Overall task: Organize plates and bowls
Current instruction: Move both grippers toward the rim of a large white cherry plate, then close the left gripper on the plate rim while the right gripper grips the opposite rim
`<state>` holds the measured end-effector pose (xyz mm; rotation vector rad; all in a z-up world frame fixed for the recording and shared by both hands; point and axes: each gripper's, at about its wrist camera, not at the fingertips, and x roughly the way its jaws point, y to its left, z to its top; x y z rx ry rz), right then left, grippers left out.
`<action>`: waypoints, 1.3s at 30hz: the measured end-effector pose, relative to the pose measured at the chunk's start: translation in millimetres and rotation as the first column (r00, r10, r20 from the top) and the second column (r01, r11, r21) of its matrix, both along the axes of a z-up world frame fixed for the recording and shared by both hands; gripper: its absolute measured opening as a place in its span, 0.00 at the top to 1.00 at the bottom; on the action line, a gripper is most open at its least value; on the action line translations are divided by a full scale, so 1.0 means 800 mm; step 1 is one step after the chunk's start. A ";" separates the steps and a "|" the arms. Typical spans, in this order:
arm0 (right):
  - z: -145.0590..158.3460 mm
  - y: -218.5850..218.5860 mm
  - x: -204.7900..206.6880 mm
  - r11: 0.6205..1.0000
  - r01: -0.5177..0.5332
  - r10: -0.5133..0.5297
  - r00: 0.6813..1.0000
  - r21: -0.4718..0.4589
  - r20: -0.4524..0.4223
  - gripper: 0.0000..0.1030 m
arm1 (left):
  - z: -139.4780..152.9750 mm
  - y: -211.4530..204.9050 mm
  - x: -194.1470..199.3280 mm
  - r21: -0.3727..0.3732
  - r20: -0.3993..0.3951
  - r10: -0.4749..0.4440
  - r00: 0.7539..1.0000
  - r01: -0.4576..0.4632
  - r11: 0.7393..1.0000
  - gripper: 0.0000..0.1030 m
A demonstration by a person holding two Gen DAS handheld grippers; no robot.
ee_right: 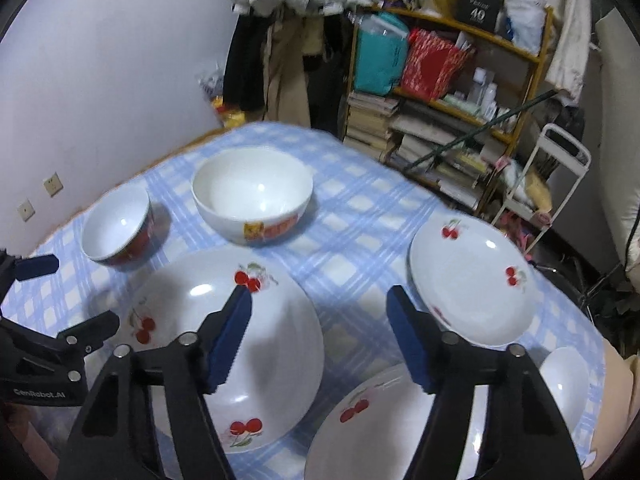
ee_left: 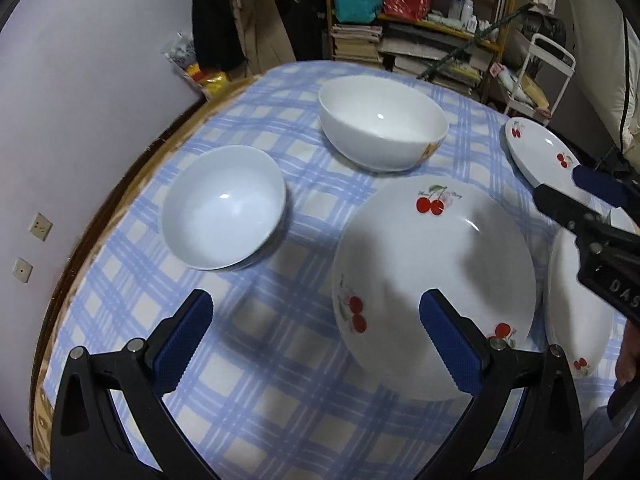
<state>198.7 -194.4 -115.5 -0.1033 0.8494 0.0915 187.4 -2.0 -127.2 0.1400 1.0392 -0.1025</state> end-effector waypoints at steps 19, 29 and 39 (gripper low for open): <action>-0.082 -0.022 0.042 0.994 0.018 0.005 0.976 0.104 -0.216 0.69 | -0.064 0.000 0.036 -0.117 -0.195 -0.046 0.980 0.024 0.993 0.27; -0.089 -0.028 0.044 0.984 0.042 0.003 0.967 0.172 -0.253 0.89 | -0.081 -0.001 0.039 -0.167 -0.245 -0.078 0.966 0.037 0.985 0.73; -0.096 -0.026 0.045 0.983 0.047 0.010 0.952 0.177 -0.305 0.88 | -0.076 0.010 0.046 -0.216 -0.260 -0.060 0.964 0.002 0.976 0.83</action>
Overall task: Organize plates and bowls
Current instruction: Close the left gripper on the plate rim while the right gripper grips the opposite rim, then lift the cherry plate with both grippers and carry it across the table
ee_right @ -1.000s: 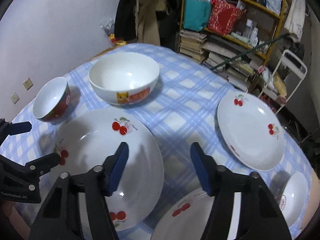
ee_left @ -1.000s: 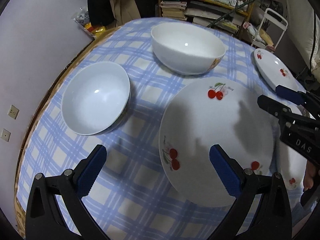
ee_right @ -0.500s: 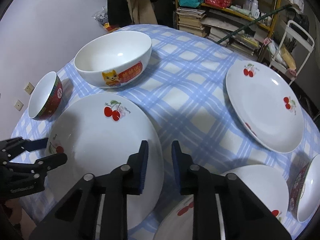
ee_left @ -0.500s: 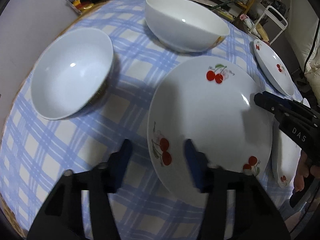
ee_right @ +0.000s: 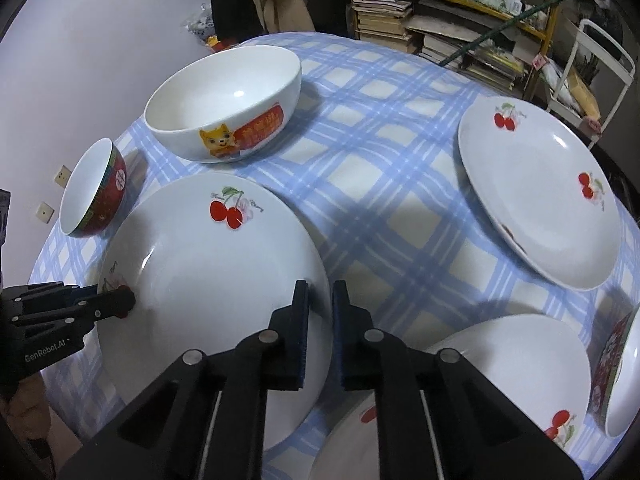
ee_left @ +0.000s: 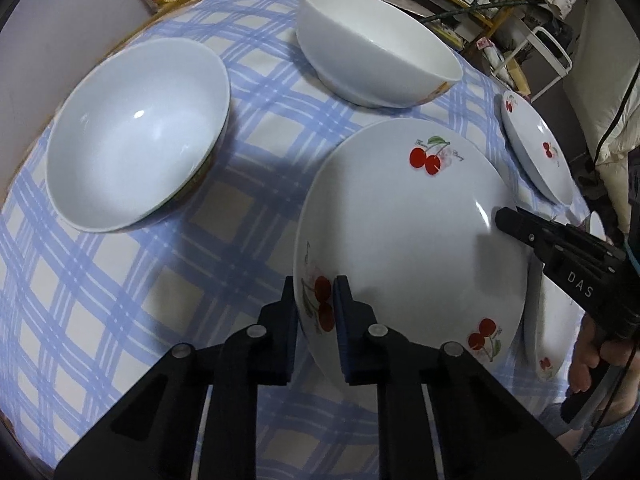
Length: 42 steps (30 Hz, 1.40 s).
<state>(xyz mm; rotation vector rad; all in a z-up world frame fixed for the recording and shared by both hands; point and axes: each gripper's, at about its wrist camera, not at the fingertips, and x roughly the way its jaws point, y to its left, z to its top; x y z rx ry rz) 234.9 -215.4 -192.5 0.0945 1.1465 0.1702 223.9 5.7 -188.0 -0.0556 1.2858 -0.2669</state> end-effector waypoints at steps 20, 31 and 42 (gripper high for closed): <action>0.014 0.012 -0.020 0.999 0.025 -0.025 1.000 -0.032 -0.003 0.86 | 0.032 0.003 -0.022 0.024 0.050 -0.056 0.997 0.055 0.998 0.84; 0.035 0.017 -0.063 0.999 0.045 -0.045 0.999 0.010 0.008 0.86 | 0.059 0.013 -0.065 0.018 0.074 -0.047 0.996 0.045 0.999 0.84; 0.040 0.025 -0.105 0.997 0.067 -0.067 0.998 0.024 -0.020 0.86 | 0.064 0.018 -0.096 0.031 0.035 -0.040 0.999 0.038 0.999 0.84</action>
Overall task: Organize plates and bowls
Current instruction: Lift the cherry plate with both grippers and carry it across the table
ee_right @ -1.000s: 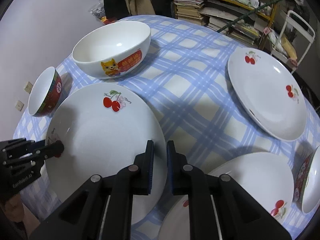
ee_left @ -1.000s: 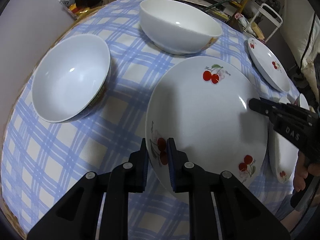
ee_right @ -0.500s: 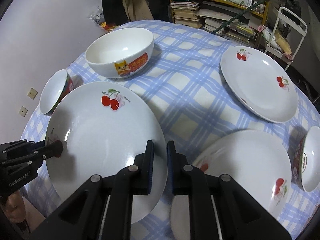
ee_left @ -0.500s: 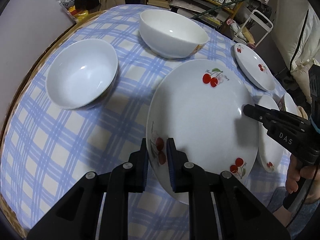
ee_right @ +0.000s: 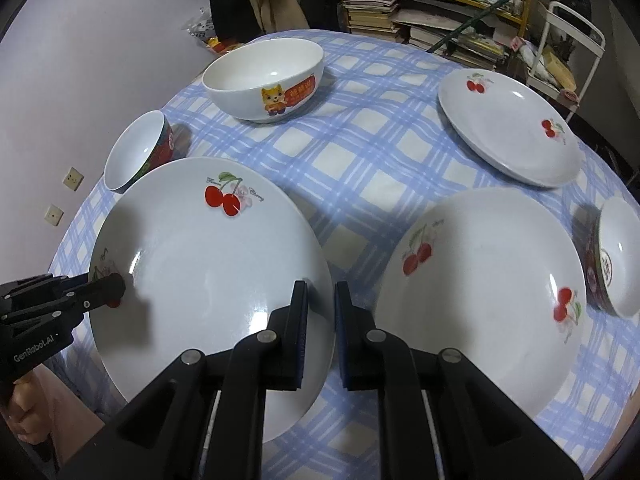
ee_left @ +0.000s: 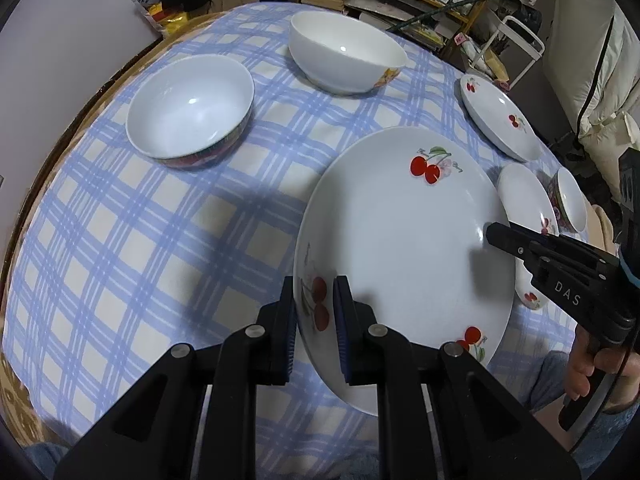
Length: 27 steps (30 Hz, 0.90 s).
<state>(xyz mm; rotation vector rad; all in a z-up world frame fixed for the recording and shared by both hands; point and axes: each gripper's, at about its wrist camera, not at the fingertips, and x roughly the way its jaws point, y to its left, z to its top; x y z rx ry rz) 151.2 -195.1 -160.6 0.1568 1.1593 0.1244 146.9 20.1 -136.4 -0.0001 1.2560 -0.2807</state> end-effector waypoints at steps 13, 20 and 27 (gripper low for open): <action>-0.024 -0.004 -0.032 0.998 0.061 -0.060 0.996 0.022 -0.067 0.86 | -0.038 -0.012 -0.011 0.063 -0.130 -0.038 0.991 0.046 0.997 0.84; -0.038 -0.005 -0.045 0.995 0.095 -0.097 0.991 -0.020 -0.096 0.86 | -0.058 -0.021 -0.009 0.054 -0.195 -0.047 0.980 0.059 0.997 0.84; -0.047 -0.003 -0.048 0.991 0.107 -0.115 0.988 -0.077 -0.100 0.86 | -0.062 -0.031 -0.006 0.069 -0.188 -0.055 0.981 0.068 0.995 0.84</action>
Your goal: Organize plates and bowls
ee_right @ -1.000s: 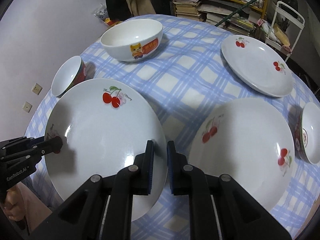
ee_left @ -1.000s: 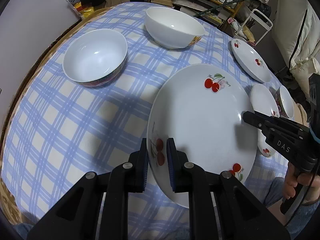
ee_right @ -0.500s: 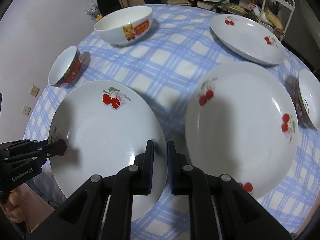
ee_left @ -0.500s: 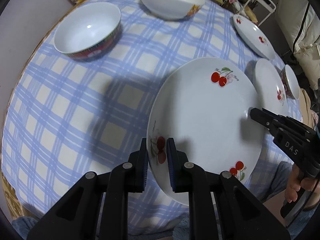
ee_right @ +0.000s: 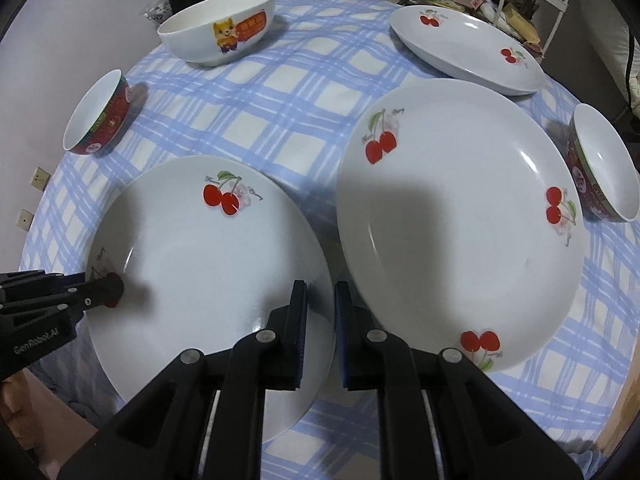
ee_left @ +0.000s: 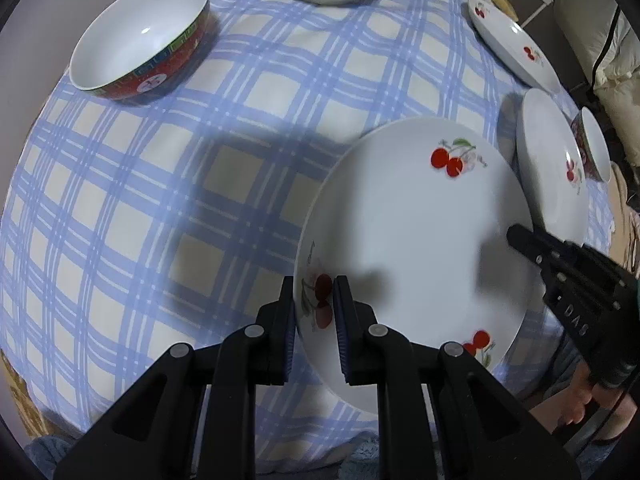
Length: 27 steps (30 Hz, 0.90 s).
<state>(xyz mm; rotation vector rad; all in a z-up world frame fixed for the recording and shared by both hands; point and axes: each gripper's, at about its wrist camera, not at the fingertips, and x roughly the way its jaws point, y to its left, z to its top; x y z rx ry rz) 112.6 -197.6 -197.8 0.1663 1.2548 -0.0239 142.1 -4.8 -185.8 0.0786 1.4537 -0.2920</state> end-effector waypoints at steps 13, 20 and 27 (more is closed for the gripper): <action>-0.001 0.002 0.000 1.000 0.023 -0.022 1.000 -0.020 0.003 0.85 | 0.000 0.003 0.007 0.004 0.009 0.000 1.000 0.000 1.000 0.84; 0.018 0.005 -0.010 0.998 0.043 -0.041 0.998 -0.035 0.046 0.86 | 0.007 0.000 0.005 -0.013 0.026 0.023 0.999 -0.023 1.000 0.82; 0.057 -0.010 -0.020 0.997 0.075 -0.077 0.989 0.021 0.130 0.86 | 0.062 0.010 -0.009 0.002 0.194 0.004 0.981 -0.004 1.000 0.77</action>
